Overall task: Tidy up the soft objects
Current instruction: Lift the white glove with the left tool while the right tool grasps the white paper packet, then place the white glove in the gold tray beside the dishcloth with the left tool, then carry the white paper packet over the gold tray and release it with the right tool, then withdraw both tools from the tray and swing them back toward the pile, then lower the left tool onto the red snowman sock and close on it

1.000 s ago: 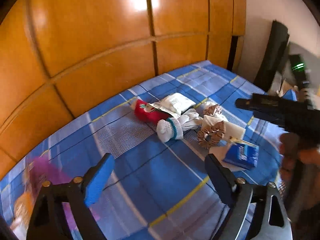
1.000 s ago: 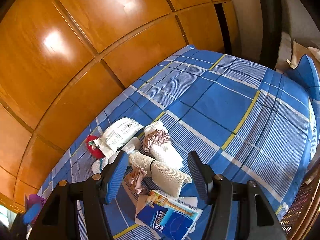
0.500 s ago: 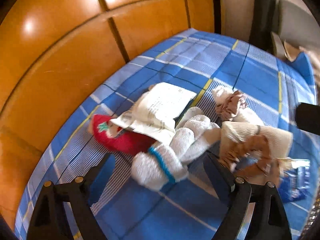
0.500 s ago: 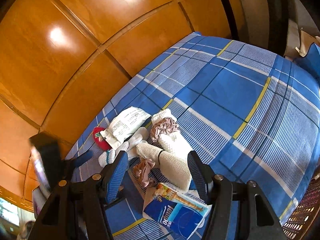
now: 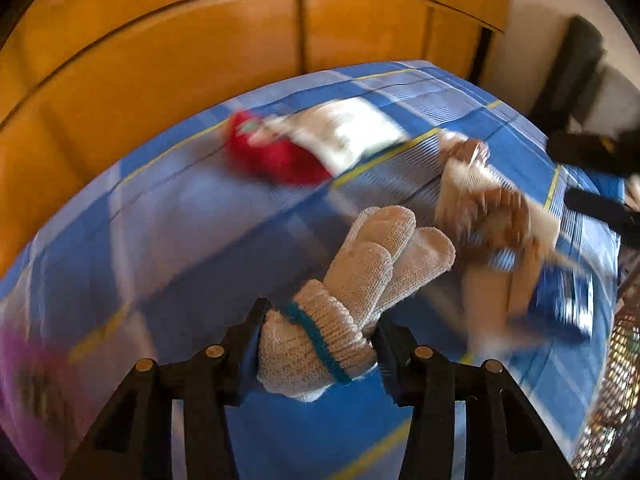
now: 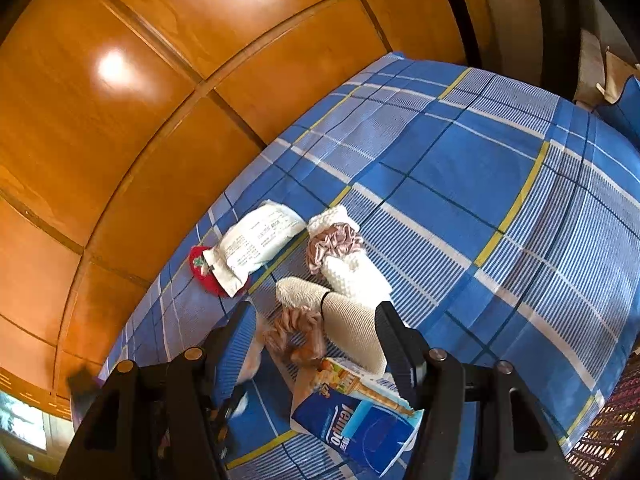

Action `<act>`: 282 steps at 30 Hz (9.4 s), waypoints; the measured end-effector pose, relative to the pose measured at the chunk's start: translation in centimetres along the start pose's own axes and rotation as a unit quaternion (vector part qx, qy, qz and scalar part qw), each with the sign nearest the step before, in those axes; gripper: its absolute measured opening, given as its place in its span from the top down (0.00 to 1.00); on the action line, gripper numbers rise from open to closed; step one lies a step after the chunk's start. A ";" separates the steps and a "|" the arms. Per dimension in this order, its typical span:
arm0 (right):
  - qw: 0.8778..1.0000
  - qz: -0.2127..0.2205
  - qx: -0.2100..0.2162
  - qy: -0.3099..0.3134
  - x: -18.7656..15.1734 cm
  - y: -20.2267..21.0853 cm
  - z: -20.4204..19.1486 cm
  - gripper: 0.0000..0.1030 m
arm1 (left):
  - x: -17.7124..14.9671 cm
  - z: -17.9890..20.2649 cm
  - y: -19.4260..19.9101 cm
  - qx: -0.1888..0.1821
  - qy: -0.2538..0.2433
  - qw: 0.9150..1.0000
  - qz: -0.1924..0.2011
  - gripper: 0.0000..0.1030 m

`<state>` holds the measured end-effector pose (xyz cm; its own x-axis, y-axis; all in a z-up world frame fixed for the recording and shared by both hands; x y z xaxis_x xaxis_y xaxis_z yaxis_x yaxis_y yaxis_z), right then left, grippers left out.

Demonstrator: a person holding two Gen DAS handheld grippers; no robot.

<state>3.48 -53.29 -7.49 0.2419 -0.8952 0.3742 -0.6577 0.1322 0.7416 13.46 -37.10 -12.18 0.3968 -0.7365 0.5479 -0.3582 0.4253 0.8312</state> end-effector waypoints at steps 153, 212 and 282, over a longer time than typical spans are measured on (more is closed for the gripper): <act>0.758 0.121 0.145 0.624 -33.1 7.3 -38.7 0.54 | -41.1 -22.9 32.5 0.366 0.412 0.833 0.049 0.27; 0.734 -0.094 0.138 0.658 -56.4 1.8 -31.2 0.52 | -46.4 -22.8 37.3 0.381 0.471 0.791 0.090 0.06; 0.921 0.134 -0.038 0.365 -14.4 6.0 -15.7 0.41 | -21.6 -8.0 28.8 0.190 0.102 0.968 0.128 0.06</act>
<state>7.26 -32.92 0.33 0.5117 -0.3057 0.8029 -0.7180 0.3610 0.5951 1.27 -4.70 0.69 0.3985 -0.4968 0.7710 -0.7364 0.3278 0.5919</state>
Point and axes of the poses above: each gripper's, at about its wrist camera, not at the fingertips, and y roughly against the way its jaws point, z to its right, x to its top, the point moved 4 cm from there along -y, roughly the way its jaws point, and after that the axes turned 10 degrees about -y, right-handed, at the moved point
